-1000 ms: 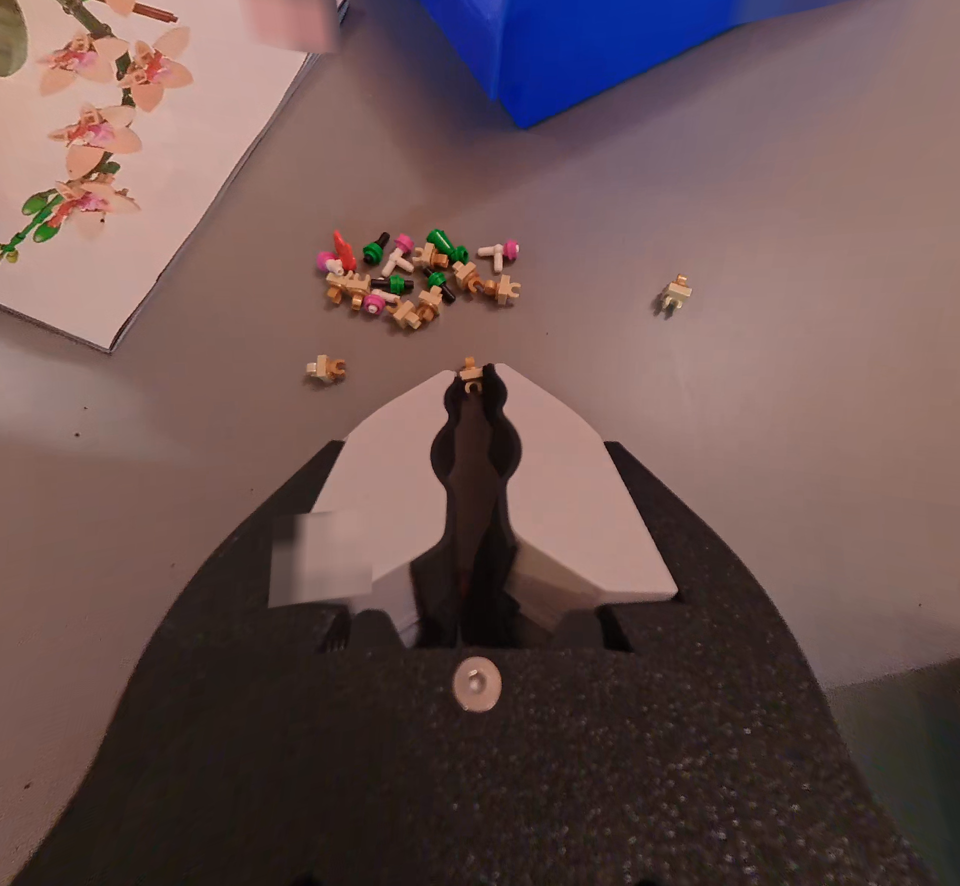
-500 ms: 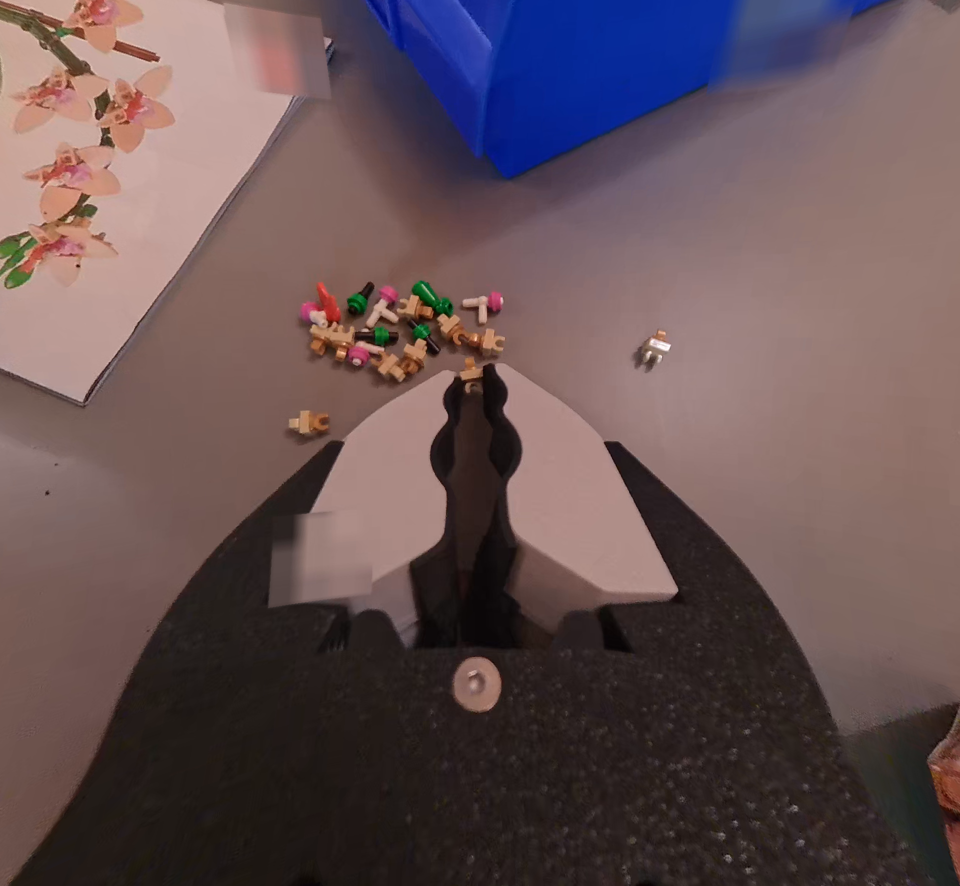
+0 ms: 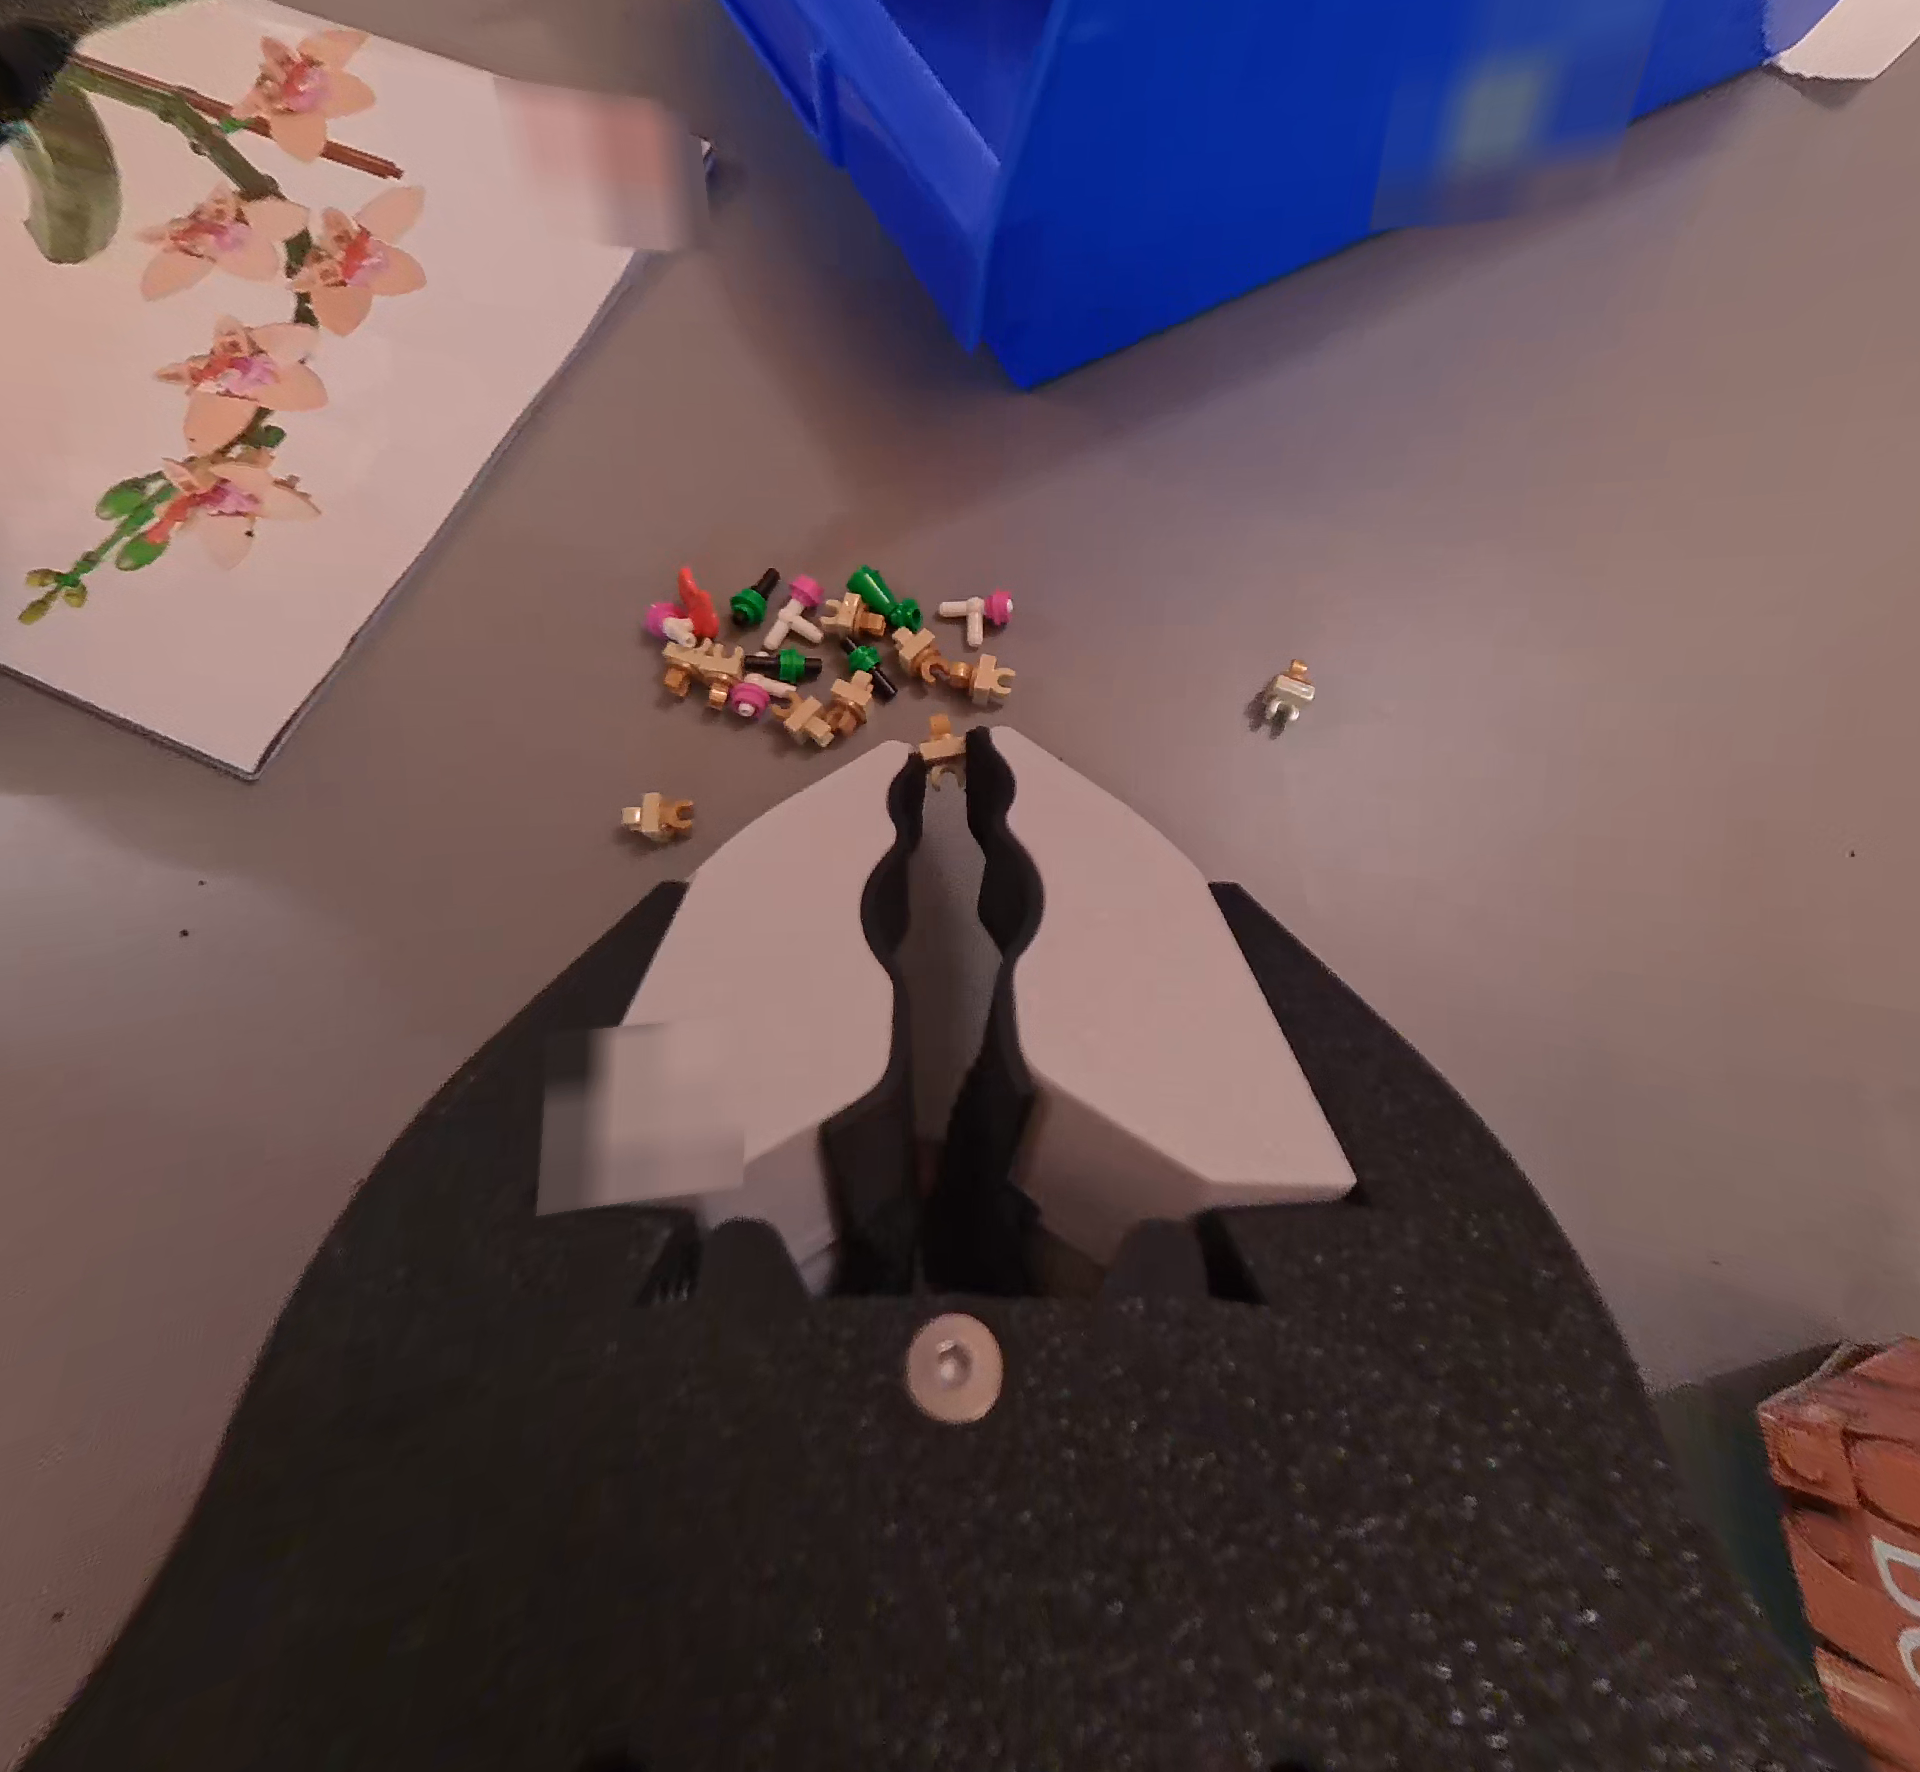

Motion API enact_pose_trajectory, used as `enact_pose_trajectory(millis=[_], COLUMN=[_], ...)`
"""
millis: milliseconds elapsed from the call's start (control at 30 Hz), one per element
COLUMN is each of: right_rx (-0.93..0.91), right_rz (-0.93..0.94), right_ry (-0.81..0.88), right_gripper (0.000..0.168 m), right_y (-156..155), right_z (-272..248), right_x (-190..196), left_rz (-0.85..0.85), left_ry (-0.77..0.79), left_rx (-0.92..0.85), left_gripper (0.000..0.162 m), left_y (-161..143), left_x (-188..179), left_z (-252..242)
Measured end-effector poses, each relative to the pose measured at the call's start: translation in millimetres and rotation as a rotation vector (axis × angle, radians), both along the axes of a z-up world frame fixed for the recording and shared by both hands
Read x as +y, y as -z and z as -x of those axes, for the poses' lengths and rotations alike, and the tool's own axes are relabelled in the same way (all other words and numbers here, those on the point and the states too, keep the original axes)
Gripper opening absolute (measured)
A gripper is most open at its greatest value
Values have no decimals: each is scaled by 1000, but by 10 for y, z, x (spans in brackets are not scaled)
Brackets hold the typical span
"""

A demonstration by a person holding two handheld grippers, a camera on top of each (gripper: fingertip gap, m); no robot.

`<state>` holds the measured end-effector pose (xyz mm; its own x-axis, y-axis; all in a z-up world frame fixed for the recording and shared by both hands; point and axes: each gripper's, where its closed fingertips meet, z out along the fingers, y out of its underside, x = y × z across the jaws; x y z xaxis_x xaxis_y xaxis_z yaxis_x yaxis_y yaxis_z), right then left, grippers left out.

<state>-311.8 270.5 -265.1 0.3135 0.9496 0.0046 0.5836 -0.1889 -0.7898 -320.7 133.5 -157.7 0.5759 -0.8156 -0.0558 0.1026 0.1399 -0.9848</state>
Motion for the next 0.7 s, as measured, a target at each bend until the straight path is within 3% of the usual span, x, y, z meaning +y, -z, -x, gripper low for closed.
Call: enact_pose_trajectory(millis=[700], right_rx=[74], right_rz=[-35], right_ry=[-30], right_gripper=[8], right_y=[-141], right_z=[-31], right_x=[-39], left_rz=[0], left_ry=[57], left_rx=[8], left_gripper=[1], left_y=[41], left_x=[-35], left_z=[-117])
